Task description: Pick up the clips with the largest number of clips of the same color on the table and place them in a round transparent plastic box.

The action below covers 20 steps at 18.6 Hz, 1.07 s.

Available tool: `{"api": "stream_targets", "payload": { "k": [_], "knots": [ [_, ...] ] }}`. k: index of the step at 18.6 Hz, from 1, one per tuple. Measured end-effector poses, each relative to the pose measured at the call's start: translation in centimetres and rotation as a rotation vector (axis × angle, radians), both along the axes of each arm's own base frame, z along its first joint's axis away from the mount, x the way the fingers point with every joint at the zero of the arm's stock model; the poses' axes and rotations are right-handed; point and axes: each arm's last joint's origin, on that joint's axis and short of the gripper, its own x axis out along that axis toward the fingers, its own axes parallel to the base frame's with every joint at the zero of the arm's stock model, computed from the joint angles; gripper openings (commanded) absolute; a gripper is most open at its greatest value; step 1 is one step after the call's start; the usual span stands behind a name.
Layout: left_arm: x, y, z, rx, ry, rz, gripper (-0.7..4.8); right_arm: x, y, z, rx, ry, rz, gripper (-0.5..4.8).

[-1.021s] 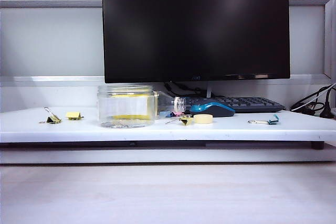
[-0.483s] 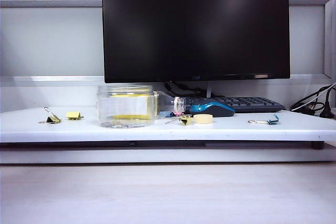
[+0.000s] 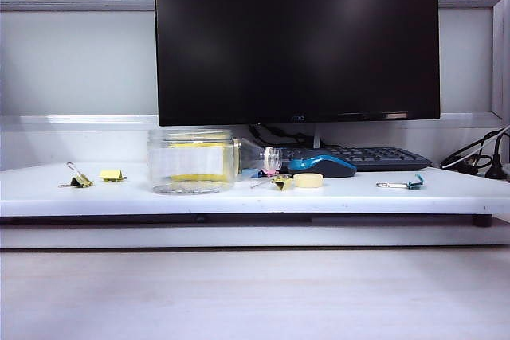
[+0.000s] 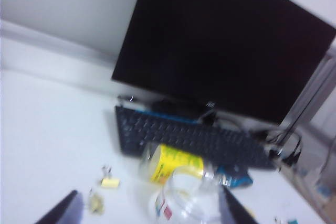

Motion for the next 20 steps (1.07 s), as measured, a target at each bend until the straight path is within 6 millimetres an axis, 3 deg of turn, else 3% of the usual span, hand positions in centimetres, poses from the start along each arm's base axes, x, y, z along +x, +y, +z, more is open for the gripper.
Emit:
{"api": "stream_targets", "payload": {
  "k": [2, 4, 8, 14, 17, 20],
  "knots": [
    [1.5, -0.1, 2.4, 0.046, 0.204, -0.044, 3.33, 0.0, 0.0, -0.1, 0.002, 0.012, 0.003, 0.27],
    [4.3, -0.1, 3.7, 0.116, 0.399, -0.104, 3.33, 0.0, 0.0, -0.6, -0.002, 0.063, 0.003, 0.27],
    [9.1, -0.5, 3.5, 0.164, 0.54, -0.16, 3.33, 0.0, 0.0, -1.5, -0.011, 0.16, 0.003, 0.31],
    [16.7, -3.9, -1.9, 0.26, 0.685, -0.19, 3.32, -0.1, 0.2, -1.6, -0.008, 0.171, 0.085, 0.31],
    [18.3, -4.7, -3.7, 0.295, 0.714, -0.125, 3.32, -0.1, 0.3, -1.6, -0.007, 0.167, 0.111, 0.31],
    [18.8, -4.6, -3.8, 0.303, 0.693, -0.076, 3.32, -0.1, 0.3, -1.6, -0.007, 0.167, 0.119, 0.31]
  ]
}}
